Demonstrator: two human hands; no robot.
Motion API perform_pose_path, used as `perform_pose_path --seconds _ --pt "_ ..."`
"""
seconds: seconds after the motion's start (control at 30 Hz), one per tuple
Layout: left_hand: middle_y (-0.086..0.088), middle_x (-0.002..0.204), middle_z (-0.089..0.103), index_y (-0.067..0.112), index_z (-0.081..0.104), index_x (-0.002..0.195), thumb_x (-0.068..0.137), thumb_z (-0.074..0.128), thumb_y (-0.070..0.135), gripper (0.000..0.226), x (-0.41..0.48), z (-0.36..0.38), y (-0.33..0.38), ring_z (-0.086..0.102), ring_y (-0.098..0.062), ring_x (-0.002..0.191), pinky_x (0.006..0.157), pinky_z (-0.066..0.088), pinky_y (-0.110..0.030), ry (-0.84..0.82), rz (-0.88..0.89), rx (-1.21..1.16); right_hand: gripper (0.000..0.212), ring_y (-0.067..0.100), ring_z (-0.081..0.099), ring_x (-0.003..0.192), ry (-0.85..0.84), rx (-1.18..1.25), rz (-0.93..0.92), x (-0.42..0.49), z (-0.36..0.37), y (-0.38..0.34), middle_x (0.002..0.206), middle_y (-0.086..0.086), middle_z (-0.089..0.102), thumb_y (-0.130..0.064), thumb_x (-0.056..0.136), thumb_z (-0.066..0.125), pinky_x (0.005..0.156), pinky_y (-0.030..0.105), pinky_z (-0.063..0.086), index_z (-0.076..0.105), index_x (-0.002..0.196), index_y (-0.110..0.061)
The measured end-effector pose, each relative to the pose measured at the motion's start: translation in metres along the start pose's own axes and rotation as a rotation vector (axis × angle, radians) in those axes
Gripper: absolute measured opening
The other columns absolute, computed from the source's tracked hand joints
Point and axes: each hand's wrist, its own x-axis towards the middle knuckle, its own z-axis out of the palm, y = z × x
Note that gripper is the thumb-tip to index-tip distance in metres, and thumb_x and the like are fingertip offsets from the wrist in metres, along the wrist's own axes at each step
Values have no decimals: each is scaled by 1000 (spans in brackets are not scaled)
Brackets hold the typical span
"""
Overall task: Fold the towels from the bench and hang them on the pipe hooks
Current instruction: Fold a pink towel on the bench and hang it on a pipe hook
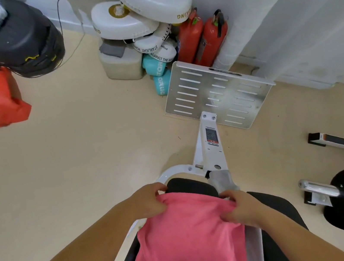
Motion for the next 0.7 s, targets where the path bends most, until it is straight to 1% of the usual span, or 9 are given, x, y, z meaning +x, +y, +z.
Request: perform_pose_path --seconds 0.07,0.1,0.13,0.27,0.4,0.47,0.53,0.63,0.7 --pt "11 90 57 31 60 96 77 63 25 20 -2 -7 -1 57 -12 83 64 40 -20 54 39 145 39 5 63 80 38 -35 -44 -2 -3 -1 94 -11 66 -45 68 76 70 21 50 66 103 -32" --pt "11 82 55 31 54 79 76 65 28 11 -6 -10 -1 54 -14 79 61 38 -22 92 63 206 32 6 61 71 42 -37 -48 -5 -4 -1 84 -10 65 -44 66 79 66 22 49 65 91 -29" --pt "10 77 52 32 47 70 78 67 31 21 -8 -13 -3 51 -15 76 60 36 -24 123 85 237 31 6 58 65 35 -35 -52 -8 -4 -2 77 -9 62 -43 66 82 63 22 47 63 83 -27" --pt "12 77 53 33 48 70 86 70 31 27 -31 -20 -6 51 -12 76 61 35 -20 204 168 189 29 8 46 59 67 -89 -85 -27 -2 -4 67 -9 51 -27 75 79 57 20 35 51 68 -26" --pt "-3 70 61 14 61 73 88 68 30 23 -64 -11 -7 49 -11 64 60 38 -24 343 199 99 28 8 38 53 219 15 -142 -46 1 0 59 -7 46 -17 77 73 52 18 32 50 61 -21" --pt "-2 66 60 13 65 74 90 66 28 22 -87 -2 -5 47 -9 59 57 37 -21 393 223 57 36 8 36 52 262 10 -201 -60 3 6 55 -10 44 -22 80 75 53 21 30 49 55 -25" --pt "5 67 64 20 70 76 93 65 27 19 -114 8 -3 55 -7 62 56 39 -16 417 248 35 44 7 33 51 280 -52 -282 -80 4 14 53 -10 43 -31 84 75 53 23 28 45 52 -26" --pt "6 73 69 25 71 79 97 63 29 21 -159 20 2 62 -10 70 63 46 -21 453 310 47 38 10 44 58 347 -147 -424 -124 6 22 60 -8 48 -31 91 68 58 28 36 51 57 -26" --pt "7 68 64 24 65 73 100 60 34 29 -193 29 11 57 -11 65 61 45 -23 462 360 102 26 12 54 70 447 -114 -503 -162 9 28 69 -4 58 -26 93 69 64 27 43 64 68 -21"
